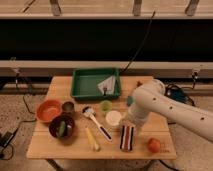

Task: Place eraser in red bowl

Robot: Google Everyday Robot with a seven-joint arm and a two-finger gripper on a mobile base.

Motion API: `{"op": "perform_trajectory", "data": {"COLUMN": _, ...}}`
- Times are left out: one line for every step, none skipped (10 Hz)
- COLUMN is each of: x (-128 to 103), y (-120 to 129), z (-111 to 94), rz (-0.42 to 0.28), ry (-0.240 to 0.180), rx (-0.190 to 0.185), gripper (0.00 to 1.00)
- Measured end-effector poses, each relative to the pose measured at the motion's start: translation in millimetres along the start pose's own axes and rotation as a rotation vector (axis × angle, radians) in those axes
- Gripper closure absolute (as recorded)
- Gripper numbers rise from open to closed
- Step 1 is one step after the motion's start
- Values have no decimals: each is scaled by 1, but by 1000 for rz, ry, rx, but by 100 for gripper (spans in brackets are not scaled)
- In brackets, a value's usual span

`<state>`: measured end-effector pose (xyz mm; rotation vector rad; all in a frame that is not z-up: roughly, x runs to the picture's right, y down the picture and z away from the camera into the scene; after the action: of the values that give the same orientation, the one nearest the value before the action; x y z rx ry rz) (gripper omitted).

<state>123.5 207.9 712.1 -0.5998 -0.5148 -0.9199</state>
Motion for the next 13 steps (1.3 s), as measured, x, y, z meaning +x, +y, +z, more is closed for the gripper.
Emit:
{"op": "perform_trajectory", "data": {"x": -6, "y": 3, "z": 9, "rz": -17, "ry": -8, "rx": -12, "gripper": 35}}
{"op": "perform_trajectory", "data": {"x": -11, "y": 4, "z": 17, "rz": -35, "ry": -12, "rx": -23, "gripper": 35}}
{"op": "perform_trajectory", "data": {"x": -15, "y": 2, "z": 23, "rz": -52, "ry": -13, "rx": -34, "gripper": 35}}
{"op": "perform_trajectory", "data": {"x": -18, "y": 3, "z": 32, "rz": -65, "ry": -11, "rx": -50, "gripper": 35}}
{"op": "perform_trajectory", "data": {"x": -18, "y": 3, "z": 38, "rz": -70, "ry": -8, "rx": -60, "gripper": 35}}
{"op": "perform_trajectory", "data": {"x": -17, "y": 2, "z": 44, "rz": -75, "ry": -4, "rx": -69, "gripper": 35}}
{"op": "perform_trajectory", "data": {"x": -16, "y": 0, "z": 50, "rz": -82, "ry": 0, "rx": -78, "gripper": 35}}
{"op": "perform_trajectory", "data": {"x": -14, "y": 0, "z": 57, "rz": -84, "ry": 6, "rx": -87, "gripper": 35}}
{"op": "perform_trajectory", "data": {"x": -13, "y": 1, "z": 62, "rz": -88, "ry": 14, "rx": -97, "gripper": 35}}
{"op": "perform_trajectory", "data": {"x": -11, "y": 1, "z": 66, "rz": -94, "ry": 25, "rx": -104, "gripper": 35}}
{"op": "perform_trajectory", "data": {"x": -6, "y": 2, "z": 72, "rz": -96, "ry": 39, "rx": -111, "gripper": 35}}
{"op": "perform_trajectory", "data": {"x": -2, "y": 4, "z": 73, "rz": -95, "ry": 50, "rx": -116, "gripper": 35}}
{"op": "perform_trajectory", "data": {"x": 1, "y": 7, "z": 75, "rz": -94, "ry": 58, "rx": -118, "gripper": 35}}
